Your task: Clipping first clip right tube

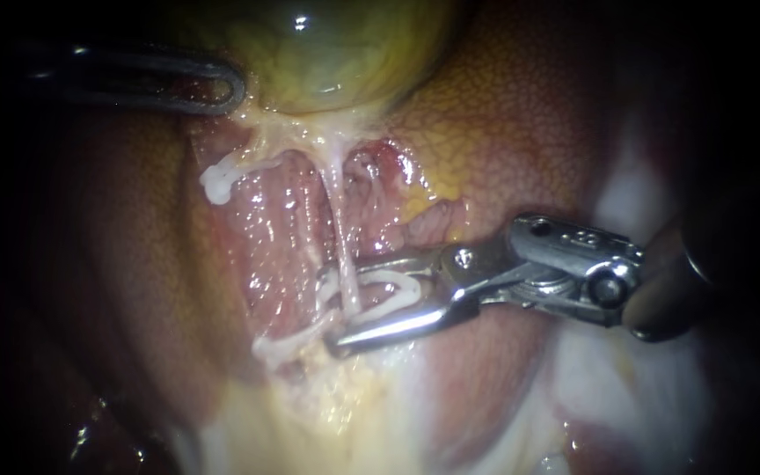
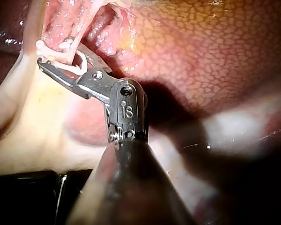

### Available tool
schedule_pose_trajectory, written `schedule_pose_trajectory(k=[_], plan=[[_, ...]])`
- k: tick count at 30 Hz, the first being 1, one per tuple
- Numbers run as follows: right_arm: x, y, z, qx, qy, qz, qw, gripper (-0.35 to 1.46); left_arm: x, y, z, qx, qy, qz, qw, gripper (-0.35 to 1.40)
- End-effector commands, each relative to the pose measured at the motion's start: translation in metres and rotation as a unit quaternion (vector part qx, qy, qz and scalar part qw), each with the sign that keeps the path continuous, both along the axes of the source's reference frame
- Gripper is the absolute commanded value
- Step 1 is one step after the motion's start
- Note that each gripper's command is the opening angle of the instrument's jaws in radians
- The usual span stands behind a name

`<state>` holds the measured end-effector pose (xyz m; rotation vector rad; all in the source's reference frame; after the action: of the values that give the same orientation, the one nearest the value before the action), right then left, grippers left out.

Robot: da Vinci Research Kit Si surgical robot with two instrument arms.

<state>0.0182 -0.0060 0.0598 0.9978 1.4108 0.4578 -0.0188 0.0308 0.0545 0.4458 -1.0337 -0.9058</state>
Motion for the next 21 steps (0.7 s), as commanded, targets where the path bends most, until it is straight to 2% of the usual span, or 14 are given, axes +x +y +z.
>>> schedule_pose_trajectory(k=[1,5,10,15,21], plan=[[0.0,0.0,-0.0001,0.001,0.005,-0.001,1.0,0.41,0.0,0.0,0.0,0.0,0.0,0.0,1.0,-0.35],[0.0001,-0.0004,-0.0005,0.005,0.029,-0.01,0.9995,0.41,0.0,0.0,0.0,0.0,0.0,0.0,1.0,-0.35],[0.0005,-0.001,-0.0014,0.008,0.045,-0.026,0.9986,0.39,0.0,0.0,0.0,0.0,0.0,0.0,1.0,-0.35],[0.0011,-0.0013,-0.0019,0.008,0.049,-0.032,0.9983,0.36,0.0,0.0,0.0,0.0,0.0,0.0,1.0,-0.35],[0.0015,-0.001,-0.0021,0.017,0.045,-0.032,0.9983,0.21,0.0,0.0,0.0,0.0,0.0,0.0,1.0,-0.35]])
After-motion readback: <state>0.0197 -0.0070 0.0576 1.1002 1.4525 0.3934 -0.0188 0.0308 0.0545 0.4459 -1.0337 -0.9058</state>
